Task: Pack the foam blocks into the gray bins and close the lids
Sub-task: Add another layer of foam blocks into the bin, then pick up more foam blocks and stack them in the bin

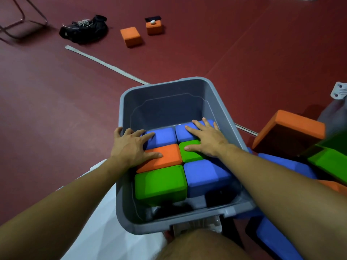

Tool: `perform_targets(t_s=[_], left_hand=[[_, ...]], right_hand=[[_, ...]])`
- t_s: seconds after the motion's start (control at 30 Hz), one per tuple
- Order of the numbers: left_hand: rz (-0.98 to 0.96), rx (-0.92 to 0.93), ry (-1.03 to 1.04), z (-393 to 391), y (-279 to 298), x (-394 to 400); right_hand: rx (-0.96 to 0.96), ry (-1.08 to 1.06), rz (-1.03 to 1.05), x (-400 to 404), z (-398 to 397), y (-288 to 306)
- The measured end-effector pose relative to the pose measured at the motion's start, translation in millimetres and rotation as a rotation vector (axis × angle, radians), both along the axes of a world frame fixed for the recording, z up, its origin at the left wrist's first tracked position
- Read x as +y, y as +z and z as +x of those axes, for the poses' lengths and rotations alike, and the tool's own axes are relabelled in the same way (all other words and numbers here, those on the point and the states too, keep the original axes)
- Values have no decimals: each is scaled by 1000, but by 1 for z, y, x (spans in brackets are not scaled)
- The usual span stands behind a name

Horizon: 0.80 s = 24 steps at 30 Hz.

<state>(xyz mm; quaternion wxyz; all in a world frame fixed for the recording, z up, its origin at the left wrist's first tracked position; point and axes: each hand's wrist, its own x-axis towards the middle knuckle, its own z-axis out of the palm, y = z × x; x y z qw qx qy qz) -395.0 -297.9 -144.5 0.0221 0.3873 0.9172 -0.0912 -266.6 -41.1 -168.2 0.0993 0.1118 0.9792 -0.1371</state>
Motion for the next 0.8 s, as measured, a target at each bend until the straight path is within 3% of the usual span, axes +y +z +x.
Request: perform_targets(t_s=[0.1, 0.2, 0.37, 0.8], left_hand=[[2, -39, 21, 0, 5, 9], [53, -67, 29, 8, 15, 34], [183, -187, -96, 33, 28, 97], [212, -290, -506, 158, 72, 310]], right_hand=[[44, -32, -45, -3, 3, 10], [266, -52, -114, 1, 21, 18], [479, -77, -30, 38, 75, 42], [413, -414, 151, 173, 251, 77]])
